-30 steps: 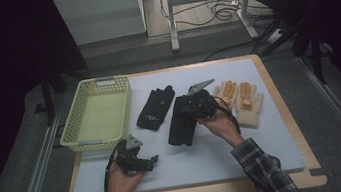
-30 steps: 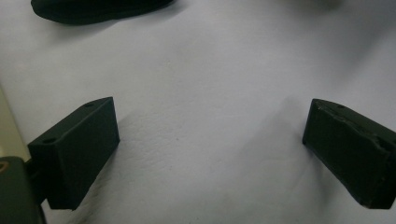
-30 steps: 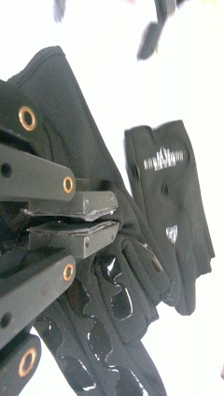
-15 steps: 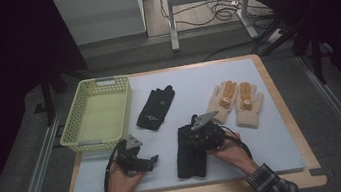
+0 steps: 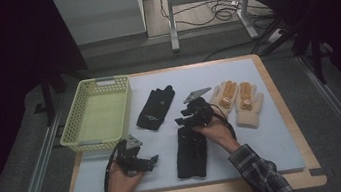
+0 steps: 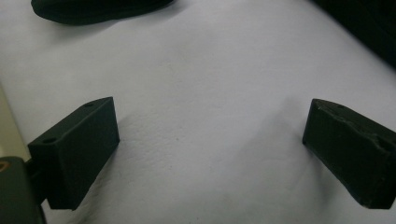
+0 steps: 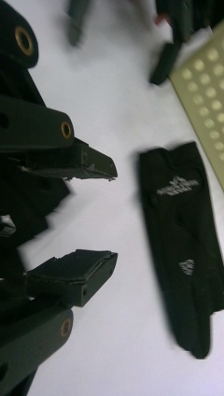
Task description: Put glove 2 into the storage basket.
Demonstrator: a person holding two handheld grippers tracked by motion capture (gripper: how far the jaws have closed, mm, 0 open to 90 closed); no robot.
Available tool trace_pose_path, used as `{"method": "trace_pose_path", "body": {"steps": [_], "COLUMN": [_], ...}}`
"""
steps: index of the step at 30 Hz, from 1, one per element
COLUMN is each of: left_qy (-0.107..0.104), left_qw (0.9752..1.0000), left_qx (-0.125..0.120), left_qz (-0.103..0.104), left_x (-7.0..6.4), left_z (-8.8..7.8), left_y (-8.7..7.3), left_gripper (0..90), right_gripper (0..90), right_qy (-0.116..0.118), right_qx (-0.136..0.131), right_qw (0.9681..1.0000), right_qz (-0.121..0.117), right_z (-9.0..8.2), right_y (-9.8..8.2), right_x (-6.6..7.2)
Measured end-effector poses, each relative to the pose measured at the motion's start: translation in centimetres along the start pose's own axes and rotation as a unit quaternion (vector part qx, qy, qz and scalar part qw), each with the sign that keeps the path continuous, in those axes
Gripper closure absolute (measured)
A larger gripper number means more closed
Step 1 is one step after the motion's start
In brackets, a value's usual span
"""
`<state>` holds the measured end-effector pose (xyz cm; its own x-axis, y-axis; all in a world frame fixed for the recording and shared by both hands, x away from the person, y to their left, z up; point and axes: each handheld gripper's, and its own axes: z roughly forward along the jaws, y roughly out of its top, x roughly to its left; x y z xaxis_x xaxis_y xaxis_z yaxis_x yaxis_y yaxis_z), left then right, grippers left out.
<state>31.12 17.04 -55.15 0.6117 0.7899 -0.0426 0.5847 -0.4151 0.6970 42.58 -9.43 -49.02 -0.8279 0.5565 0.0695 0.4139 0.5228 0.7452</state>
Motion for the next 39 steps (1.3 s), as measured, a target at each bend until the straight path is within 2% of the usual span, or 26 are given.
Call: {"method": "trace_pose_path", "body": {"steps": [4,10,11,17,18,20,23,24,25,27,29,30,32,33,34,36,39], "left_qy": [0.000,-0.001,0.000,-0.001,-0.001,-0.001,-0.001,-0.001,-0.001,-0.001,-0.001,-0.001,-0.001,-0.001,-0.001,-0.001,-0.001], "left_qw": [1.0000,1.0000,1.0000,1.0000,1.0000,1.0000,1.0000,1.0000,1.0000,1.0000,1.0000,1.0000,1.0000,1.0000,1.0000,1.0000,1.0000], "left_qx": [0.000,-0.002,0.000,-0.002,-0.002,-0.002,-0.002,-0.002,-0.002,-0.002,-0.002,-0.002,-0.002,-0.002,-0.002,-0.002,-0.002], "left_qz": [0.000,-0.002,0.000,-0.003,-0.003,-0.003,-0.003,-0.003,-0.003,-0.003,-0.003,-0.002,-0.003,-0.003,-0.002,-0.002,-0.002], "left_x": [0.0,0.0,0.0,0.0,0.0,0.0,0.0,0.0,0.0,0.0,0.0,0.0,0.0,0.0,0.0,0.0,0.0], "left_z": [0.0,0.0,0.0,0.0,0.0,0.0,0.0,0.0,0.0,0.0,0.0,0.0,0.0,0.0,0.0,0.0,0.0], "left_y": [0.0,0.0,0.0,0.0,0.0,0.0,0.0,0.0,0.0,0.0,0.0,0.0,0.0,0.0,0.0,0.0,0.0], "left_gripper": [4.0,4.0,4.0,4.0,4.0,4.0,4.0,4.0,4.0,4.0,4.0,4.0,4.0,4.0,4.0,4.0,4.0], "right_gripper": [54.4,53.9,51.3,42.0,42.0,36.3,34.4,34.3,34.3,36.6,44.6,53.3,58.9,58.9,70.5,80.6,84.8], "right_qy": [-0.009,-0.017,-0.021,-0.037,-0.037,-0.044,-0.045,-0.067,-0.073,-0.067,-0.037,-0.031,-0.036,-0.036,-0.051,-0.057,-0.057], "right_qx": [0.006,0.008,0.010,0.014,0.014,0.015,0.021,0.044,0.051,0.048,0.046,0.046,0.049,0.049,0.055,0.054,0.051], "right_qw": [0.9999,0.9998,0.9997,0.9992,0.9992,0.9989,0.9987,0.9965,0.9955,0.9961,0.9982,0.9984,0.9981,0.9981,0.9972,0.9969,0.9971], "right_qz": [-0.009,-0.007,-0.007,-0.003,-0.003,-0.002,-0.006,-0.024,-0.034,-0.032,-0.005,-0.002,0.001,0.001,0.005,0.005,0.004], "right_z": [2.0,4.7,5.7,8.5,8.5,9.9,10.8,11.9,12.2,12.4,12.3,12.2,12.1,12.1,11.9,11.7,11.5], "right_y": [1.9,3.6,4.2,5.6,5.6,6.0,6.2,6.1,6.0,5.9,5.8,5.7,5.7,5.7,5.8,5.6,5.4], "right_x": [-0.3,-0.7,-0.9,-1.6,-1.6,-1.8,-1.7,-1.4,-1.4,-1.5,-2.1,-2.1,-2.0,-2.0,-2.0,-2.0,-1.9]}}
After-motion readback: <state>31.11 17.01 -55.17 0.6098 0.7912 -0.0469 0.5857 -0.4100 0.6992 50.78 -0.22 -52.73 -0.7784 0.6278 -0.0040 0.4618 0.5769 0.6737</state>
